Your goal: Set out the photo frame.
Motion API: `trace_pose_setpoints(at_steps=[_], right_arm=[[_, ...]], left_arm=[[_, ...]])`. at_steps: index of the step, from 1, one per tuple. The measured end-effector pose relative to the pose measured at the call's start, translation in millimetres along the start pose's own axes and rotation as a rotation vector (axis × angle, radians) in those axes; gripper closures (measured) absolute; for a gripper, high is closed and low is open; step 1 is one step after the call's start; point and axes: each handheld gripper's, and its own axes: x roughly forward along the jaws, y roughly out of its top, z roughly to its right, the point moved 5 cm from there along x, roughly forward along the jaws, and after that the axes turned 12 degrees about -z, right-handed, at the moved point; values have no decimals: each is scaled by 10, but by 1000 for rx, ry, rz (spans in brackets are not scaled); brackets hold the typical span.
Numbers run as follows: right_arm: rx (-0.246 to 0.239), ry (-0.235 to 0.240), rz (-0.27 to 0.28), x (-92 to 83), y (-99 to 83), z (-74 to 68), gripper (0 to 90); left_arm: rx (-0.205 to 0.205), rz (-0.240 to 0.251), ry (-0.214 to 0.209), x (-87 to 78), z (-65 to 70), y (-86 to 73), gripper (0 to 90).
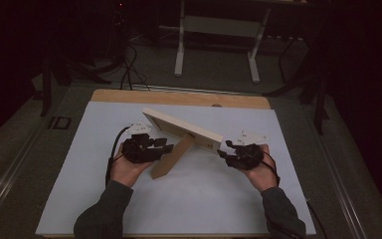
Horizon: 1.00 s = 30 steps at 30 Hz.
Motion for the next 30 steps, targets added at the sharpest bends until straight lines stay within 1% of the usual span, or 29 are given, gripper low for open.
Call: trace_pose_setpoints(at_steps=[1,2,4,7,9,11,12,13,14,16,18,19,20,21,22,24,25,27,30], right_arm=[[0,0,0,0,0,0,527],[5,1,-1,-6,-10,7,532],[14,0,3,-35,-38,52,540],[32,-4,12,-61,-46,90,562],[46,-8,17,-79,-46,115,583],[56,-6,25,-97,-42,136,599],[60,-8,28,-106,-39,145,613],[67,-11,33,-114,-33,152,632],[71,-10,36,-121,-26,158,660],[73,-13,41,-131,-7,162,714],[77,6,47,-134,17,152,799],[76,8,50,-133,29,145,838],[76,8,50,-133,29,145,838],[75,8,53,-130,42,138,876],[78,1,64,-125,64,133,897],[89,2,74,-122,88,132,899],[99,7,86,-119,107,131,899],[110,11,100,-121,138,131,899],[131,30,129,-131,196,123,899]], left_arm=[[0,0,0,0,0,0,602],[-5,10,6,1,-6,32,602],[-9,16,12,7,-11,60,625],[-5,20,24,27,-15,106,647],[-2,16,46,50,-23,137,671],[8,10,71,78,-27,167,689],[18,2,92,94,-31,179,696],[23,-1,112,111,-34,191,707],[23,-4,123,130,-39,203,717],[19,-10,136,166,-49,224,735],[15,-11,143,195,-54,245,755],[13,-10,146,206,-56,256,766],[13,-10,146,206,-56,256,779],[12,-10,156,223,-62,274,779],[12,-9,162,231,-65,282,809],[10,-7,187,243,-75,298,865],[7,-8,193,245,-82,303,895],[-4,-6,193,259,-93,316,900],[-8,-8,200,277,-107,326,900]])
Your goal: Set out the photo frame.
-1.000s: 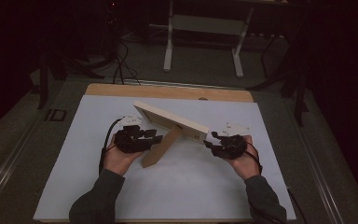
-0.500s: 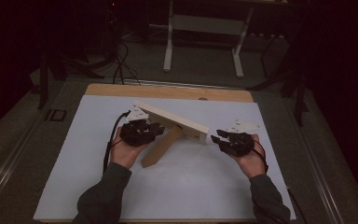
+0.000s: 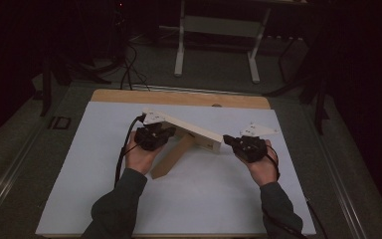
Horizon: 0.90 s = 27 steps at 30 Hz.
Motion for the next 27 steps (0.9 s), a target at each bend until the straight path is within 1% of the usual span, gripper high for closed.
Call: trace_pose_setpoints(at_steps=[2,6,7,9,13,16,19,23,27], right_arm=[[11,12,13,2,33,-9,899],[15,30,27,17,79,-29,899],[17,29,28,19,82,-28,899],[25,42,29,14,80,-24,899],[32,51,34,13,78,-16,899],[28,54,33,5,78,-17,899],[28,70,42,-23,71,-18,899],[19,84,42,-49,58,-24,899],[17,82,37,-49,64,-23,899]], left_arm=[[-2,-3,1,14,-2,4,900],[-4,-6,5,28,-4,17,900],[-6,-4,4,32,0,23,900],[-6,-5,2,39,12,33,900],[2,-17,1,72,43,40,900],[5,-21,-2,89,57,40,899],[9,-22,-4,107,76,42,899],[11,-21,-7,123,109,45,899],[21,-24,-15,143,147,52,898]])
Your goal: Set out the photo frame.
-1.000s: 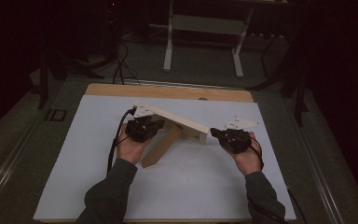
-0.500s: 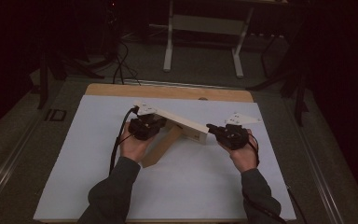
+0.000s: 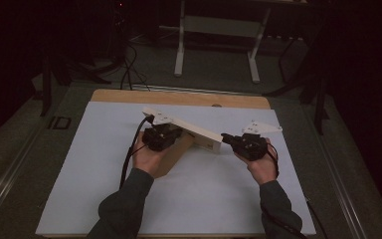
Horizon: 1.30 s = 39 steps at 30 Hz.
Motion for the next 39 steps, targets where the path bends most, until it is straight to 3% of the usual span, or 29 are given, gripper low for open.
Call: trace_pose_setpoints(at_steps=[11,18,39], right_arm=[[-4,-2,-13,54,41,35,899],[15,30,-8,71,43,41,900],[-36,62,-19,66,99,-88,900]], left_arm=[[14,4,-11,25,72,27,898],[14,8,-18,22,79,31,897],[42,-6,-20,67,154,44,898]])
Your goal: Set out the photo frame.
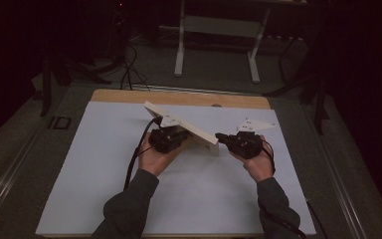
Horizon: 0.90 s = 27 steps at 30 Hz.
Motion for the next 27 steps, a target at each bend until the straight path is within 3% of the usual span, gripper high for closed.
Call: trace_pose_setpoints(at_steps=[19,27], right_arm=[[-44,39,-19,42,25,-138,900],[-48,48,-26,49,25,-149,900]], left_arm=[[-5,-14,3,1,-31,-3,898],[26,-30,-1,12,62,-10,899]])
